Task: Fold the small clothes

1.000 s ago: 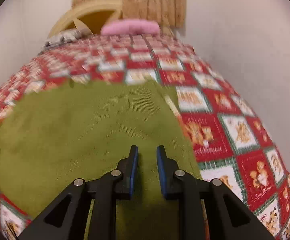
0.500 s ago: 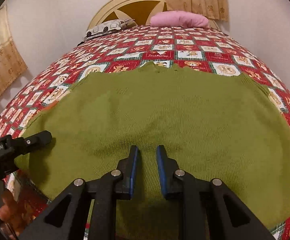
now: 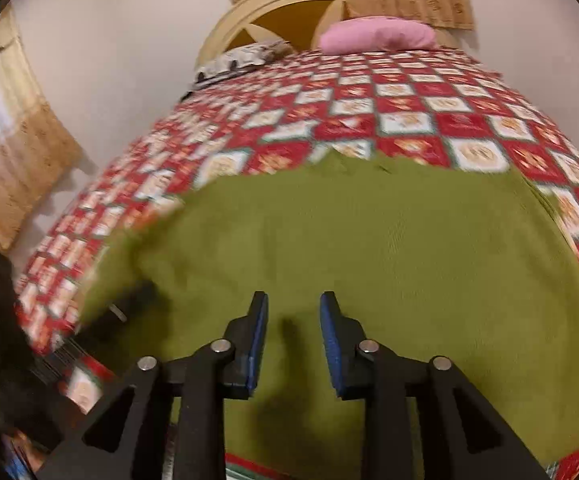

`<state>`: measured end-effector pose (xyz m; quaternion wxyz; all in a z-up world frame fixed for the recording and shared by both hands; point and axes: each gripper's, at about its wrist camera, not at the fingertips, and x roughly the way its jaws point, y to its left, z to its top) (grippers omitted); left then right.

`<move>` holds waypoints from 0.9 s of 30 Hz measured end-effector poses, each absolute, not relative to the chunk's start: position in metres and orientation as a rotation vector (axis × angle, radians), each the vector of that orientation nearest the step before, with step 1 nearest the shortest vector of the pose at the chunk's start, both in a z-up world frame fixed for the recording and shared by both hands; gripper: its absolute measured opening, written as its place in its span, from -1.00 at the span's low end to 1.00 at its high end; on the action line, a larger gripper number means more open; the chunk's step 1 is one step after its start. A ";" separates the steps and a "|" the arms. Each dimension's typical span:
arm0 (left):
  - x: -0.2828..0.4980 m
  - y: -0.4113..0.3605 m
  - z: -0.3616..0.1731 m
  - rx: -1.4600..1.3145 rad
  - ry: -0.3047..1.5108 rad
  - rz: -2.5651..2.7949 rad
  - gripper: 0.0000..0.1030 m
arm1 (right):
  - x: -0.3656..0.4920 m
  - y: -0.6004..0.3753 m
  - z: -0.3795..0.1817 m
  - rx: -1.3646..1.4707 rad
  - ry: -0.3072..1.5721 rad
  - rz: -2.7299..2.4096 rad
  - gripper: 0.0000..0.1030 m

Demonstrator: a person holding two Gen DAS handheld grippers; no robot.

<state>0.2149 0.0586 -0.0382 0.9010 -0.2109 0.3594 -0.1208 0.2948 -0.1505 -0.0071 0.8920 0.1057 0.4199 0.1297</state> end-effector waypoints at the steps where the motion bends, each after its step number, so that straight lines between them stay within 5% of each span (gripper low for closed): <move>1: 0.213 0.060 -0.041 -0.447 0.744 -0.246 -0.62 | 0.305 -0.142 -0.002 0.230 0.875 0.300 0.14; 2: 0.213 0.061 -0.045 -0.461 0.749 -0.238 -0.62 | 0.311 -0.135 -0.001 0.231 0.881 0.321 0.27; 15: 0.215 0.082 -0.073 -0.630 0.798 -0.210 -0.42 | 0.430 0.009 -0.055 -0.044 1.114 0.479 0.26; 17: 0.216 0.083 -0.074 -0.646 0.800 -0.215 -0.42 | 0.432 0.023 -0.062 -0.118 1.092 0.494 0.45; 21: 0.214 0.085 -0.076 -0.653 0.792 -0.211 -0.42 | 0.433 0.039 -0.068 -0.239 1.075 0.513 0.45; 27: 0.213 0.083 -0.076 -0.650 0.786 -0.202 -0.42 | 0.431 0.034 -0.068 -0.332 1.033 0.447 -0.30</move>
